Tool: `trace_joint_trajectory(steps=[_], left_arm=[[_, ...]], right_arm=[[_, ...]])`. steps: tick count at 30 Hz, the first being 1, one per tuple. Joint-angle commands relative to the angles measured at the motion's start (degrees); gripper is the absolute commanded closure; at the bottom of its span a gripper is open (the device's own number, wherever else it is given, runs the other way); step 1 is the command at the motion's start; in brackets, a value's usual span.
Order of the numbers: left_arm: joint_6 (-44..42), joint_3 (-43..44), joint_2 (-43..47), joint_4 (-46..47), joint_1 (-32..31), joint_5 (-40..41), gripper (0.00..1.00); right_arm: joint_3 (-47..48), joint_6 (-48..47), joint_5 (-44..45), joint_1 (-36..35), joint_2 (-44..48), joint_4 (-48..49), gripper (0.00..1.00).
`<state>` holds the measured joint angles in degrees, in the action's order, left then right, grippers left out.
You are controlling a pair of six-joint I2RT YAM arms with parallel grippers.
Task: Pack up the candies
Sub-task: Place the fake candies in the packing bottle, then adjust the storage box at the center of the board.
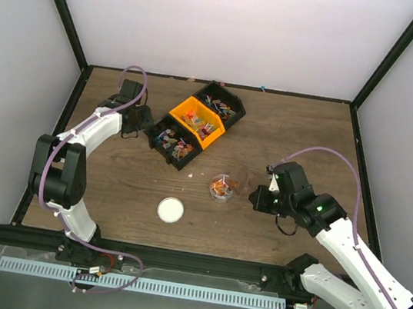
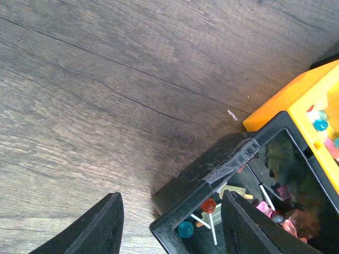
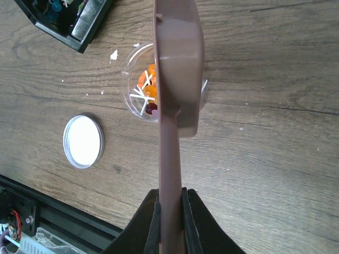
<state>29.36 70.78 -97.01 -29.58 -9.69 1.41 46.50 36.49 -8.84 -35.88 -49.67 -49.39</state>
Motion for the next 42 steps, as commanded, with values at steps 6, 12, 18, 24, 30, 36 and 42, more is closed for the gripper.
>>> trace_joint_trajectory(steps=[6,12,18,24,30,36,42], left_arm=[[0.85,0.00,2.14,0.55,-0.22,-1.15,0.46],[10.04,-1.25,4.61,-0.90,-0.93,-5.09,0.45],[18.85,-4.03,5.36,-1.67,-2.26,-8.28,0.45],[22.77,-8.03,5.89,-0.37,-3.49,-11.27,0.45],[25.79,-9.22,6.03,-1.70,-6.51,-8.43,0.44],[31.58,-8.69,3.76,-2.22,-8.28,-6.04,0.41],[34.87,-7.86,0.22,-2.10,-9.44,-5.91,0.54]], right_arm=[[5.06,5.10,-0.49,-0.48,2.63,3.98,0.99],[-1.20,9.14,-8.29,5.81,-1.48,16.46,0.99],[-10.88,14.58,-21.59,17.13,-3.08,38.74,0.99],[-13.76,13.18,-30.33,25.44,-9.30,48.40,0.99],[-16.80,16.62,-32.91,30.32,-16.35,58.28,0.99],[-18.05,21.33,-30.84,30.82,-22.47,66.01,0.97],[-17.62,22.36,-29.64,30.78,-25.52,67.41,0.86]])
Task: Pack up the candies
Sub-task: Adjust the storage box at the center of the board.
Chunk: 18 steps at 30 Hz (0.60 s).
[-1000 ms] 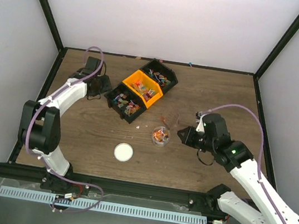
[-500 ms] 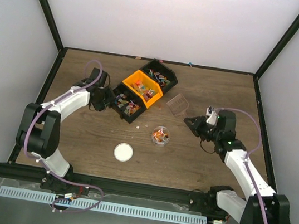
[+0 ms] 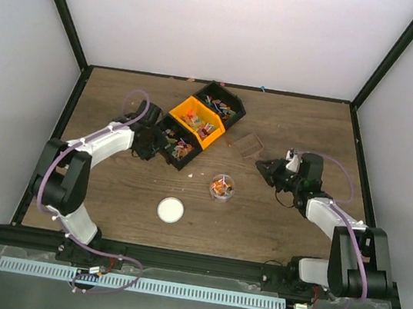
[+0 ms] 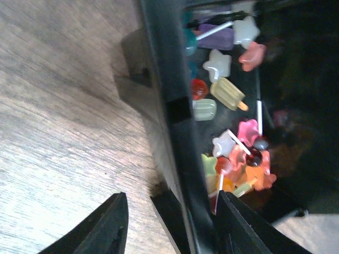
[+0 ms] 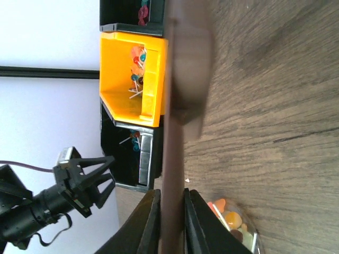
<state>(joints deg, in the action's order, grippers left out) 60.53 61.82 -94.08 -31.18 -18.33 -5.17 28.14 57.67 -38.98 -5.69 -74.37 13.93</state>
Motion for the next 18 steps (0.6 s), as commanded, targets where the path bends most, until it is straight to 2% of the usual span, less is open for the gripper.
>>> trace_joint_trajectory(steps=[1,8,18], left_arm=[[4.24,1.01,-3.17,-0.55,-0.88,0.01,0.59],[1.03,2.47,-4.92,-1.52,-1.04,1.45,0.82],[-15.10,15.06,-10.94,-7.31,-0.55,4.99,0.89]], right_arm=[[0.96,0.51,0.56,0.60,-1.09,3.74,0.85],[1.04,-0.85,-0.04,0.59,-3.20,3.65,0.83],[-1.09,-1.86,0.50,0.68,-3.36,3.37,0.82]])
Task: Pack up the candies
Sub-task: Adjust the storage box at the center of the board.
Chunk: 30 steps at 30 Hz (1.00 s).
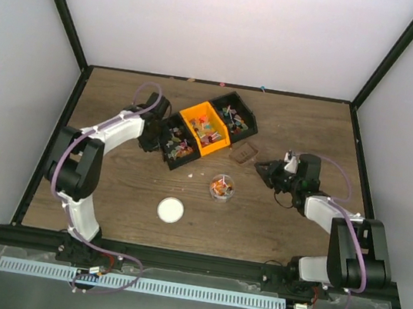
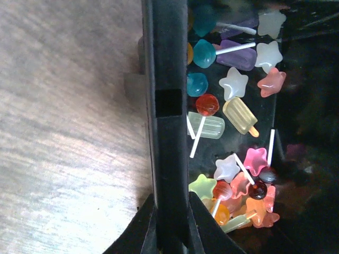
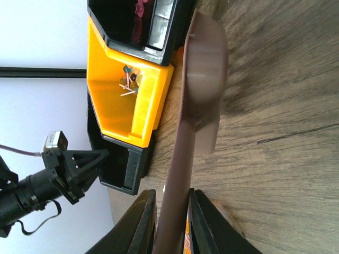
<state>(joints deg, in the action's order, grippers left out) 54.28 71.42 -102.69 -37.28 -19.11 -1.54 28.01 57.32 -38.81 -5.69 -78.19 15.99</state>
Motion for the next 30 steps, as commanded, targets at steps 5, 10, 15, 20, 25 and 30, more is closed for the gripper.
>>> trace_joint_trajectory(steps=[5,10,15,20,25,30], left_arm=[[-17.00,14.16,-7.38,-4.93,1.13,2.48,0.91],[-24.88,20.96,-11.47,-6.59,1.76,3.12,0.92],[-30.93,28.07,-16.85,-9.63,2.23,2.05,0.96],[-32.70,30.62,-20.30,-10.33,3.17,-2.76,0.96],[-33.84,30.83,-21.83,-10.58,3.21,-3.76,0.92],[-33.56,30.57,-21.23,-10.51,3.21,-4.83,0.74]], right_arm=[[-3.86,-0.95,1.30,0.68,5.73,-0.32,0.82],[-6.40,-0.90,2.28,0.84,11.52,-3.95,0.82],[-9.15,-0.10,2.73,1.20,17.57,-6.84,0.83],[-11.05,0.98,3.39,1.32,23.16,-9.67,0.83],[-13.52,3.37,4.43,1.38,26.74,-10.06,0.83],[-17.30,6.42,3.74,1.43,27.26,-6.30,0.82]])
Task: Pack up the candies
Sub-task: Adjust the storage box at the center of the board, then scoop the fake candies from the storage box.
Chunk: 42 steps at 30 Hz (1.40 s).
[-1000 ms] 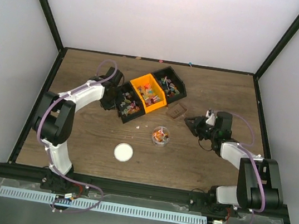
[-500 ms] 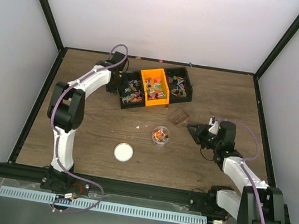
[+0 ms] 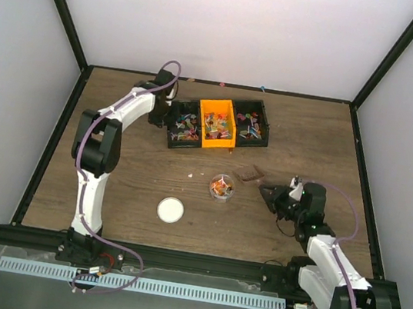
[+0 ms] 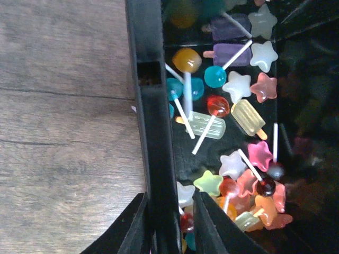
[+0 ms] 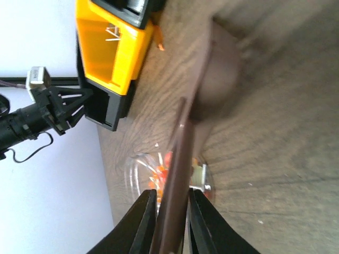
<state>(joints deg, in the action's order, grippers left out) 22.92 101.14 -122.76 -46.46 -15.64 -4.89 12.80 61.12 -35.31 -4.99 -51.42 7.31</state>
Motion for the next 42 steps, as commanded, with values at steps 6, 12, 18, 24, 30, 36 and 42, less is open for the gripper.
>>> trace_joint_trajectory(steps=[6,12,18,24,30,36,42], left_arm=[[-1.52,0.68,2.76,-1.03,-0.26,-1.01,0.63],[-0.79,0.58,6.63,-0.56,-0.27,-1.47,0.57],[0.15,-1.42,9.02,0.48,-0.27,-0.29,0.54],[0.69,-3.41,8.14,1.42,-0.22,3.55,0.54],[2.68,-2.32,5.41,2.01,-0.26,6.52,0.54],[5.40,-0.05,2.08,1.34,-0.88,12.19,0.53],[6.44,0.93,0.14,0.35,-0.88,14.97,0.53]], right_arm=[[-2.28,2.04,0.07,0.68,0.82,1.21,0.96],[0.04,3.64,-0.15,0.69,2.20,0.79,0.99],[4.23,9.86,0.53,0.69,2.05,0.82,0.99],[12.41,18.80,4.27,0.47,0.12,-1.05,0.99],[32.22,20.85,6.37,-3.67,-12.57,-10.41,0.99],[50.05,27.78,11.94,-13.15,-28.47,-19.00,0.99],[61.16,30.47,17.75,-17.50,-39.48,-26.75,0.99]])
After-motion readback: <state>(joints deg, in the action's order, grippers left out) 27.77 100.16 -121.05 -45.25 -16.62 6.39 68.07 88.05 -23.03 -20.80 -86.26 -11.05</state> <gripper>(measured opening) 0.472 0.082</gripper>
